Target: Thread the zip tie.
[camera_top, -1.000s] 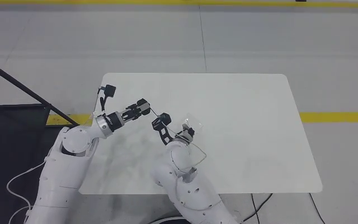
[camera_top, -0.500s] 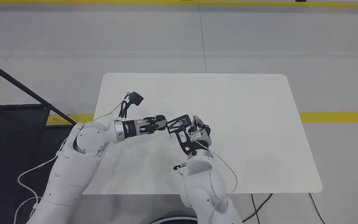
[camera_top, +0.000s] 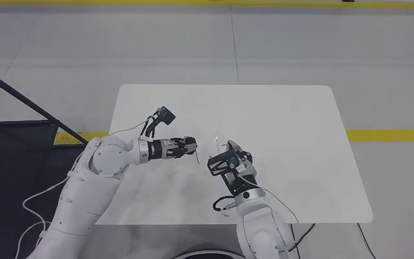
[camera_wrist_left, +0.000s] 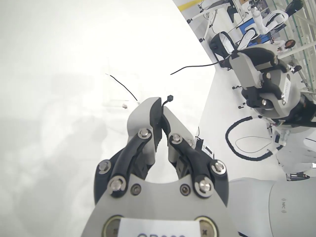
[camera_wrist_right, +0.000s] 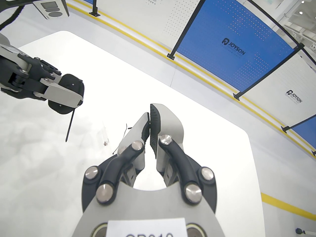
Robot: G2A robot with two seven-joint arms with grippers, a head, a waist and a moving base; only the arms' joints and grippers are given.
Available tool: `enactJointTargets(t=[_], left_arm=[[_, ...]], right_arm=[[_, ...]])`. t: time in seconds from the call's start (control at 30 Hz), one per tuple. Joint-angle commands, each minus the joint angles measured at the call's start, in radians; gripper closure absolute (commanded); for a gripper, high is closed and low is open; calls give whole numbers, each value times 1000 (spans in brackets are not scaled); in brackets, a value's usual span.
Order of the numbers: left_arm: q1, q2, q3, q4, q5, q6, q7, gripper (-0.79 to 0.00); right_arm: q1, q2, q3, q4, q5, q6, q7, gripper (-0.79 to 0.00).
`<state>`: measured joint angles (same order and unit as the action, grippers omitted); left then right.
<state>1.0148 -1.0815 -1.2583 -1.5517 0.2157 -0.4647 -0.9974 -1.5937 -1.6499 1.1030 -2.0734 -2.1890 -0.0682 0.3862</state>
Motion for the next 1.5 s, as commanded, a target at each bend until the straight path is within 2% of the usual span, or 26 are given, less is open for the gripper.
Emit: enactJointTargets(t=[0.0,0.27,0.5,0.67,0.83,1.0,1.13,1.47], left_arm=[[0,0,0,0,0,0,0,0],[-2,-1,15,5,10,19,15,0],[-74,0,40,76,-29,-8,-49,0],[-134,3,54,145,-116,-47,-156,0],[-179,4,74,196,-182,-96,-227,0],[-211,0,126,209,-217,-108,-250,0],[-236,-5,166,229,-282,-110,-248,0],[-239,-5,171,233,-286,-108,-242,0]], right_arm=[[0,0,0,0,0,-1,0,0],[2,2,1,6,3,-8,-22,0],[-41,18,24,-7,-12,48,-207,0],[-106,34,45,-21,11,96,-401,0],[-155,54,72,-30,72,22,-595,0],[-170,75,90,-31,83,-102,-714,0],[-161,92,94,-35,10,-214,-717,0],[-161,93,96,-39,-2,-210,-705,0]])
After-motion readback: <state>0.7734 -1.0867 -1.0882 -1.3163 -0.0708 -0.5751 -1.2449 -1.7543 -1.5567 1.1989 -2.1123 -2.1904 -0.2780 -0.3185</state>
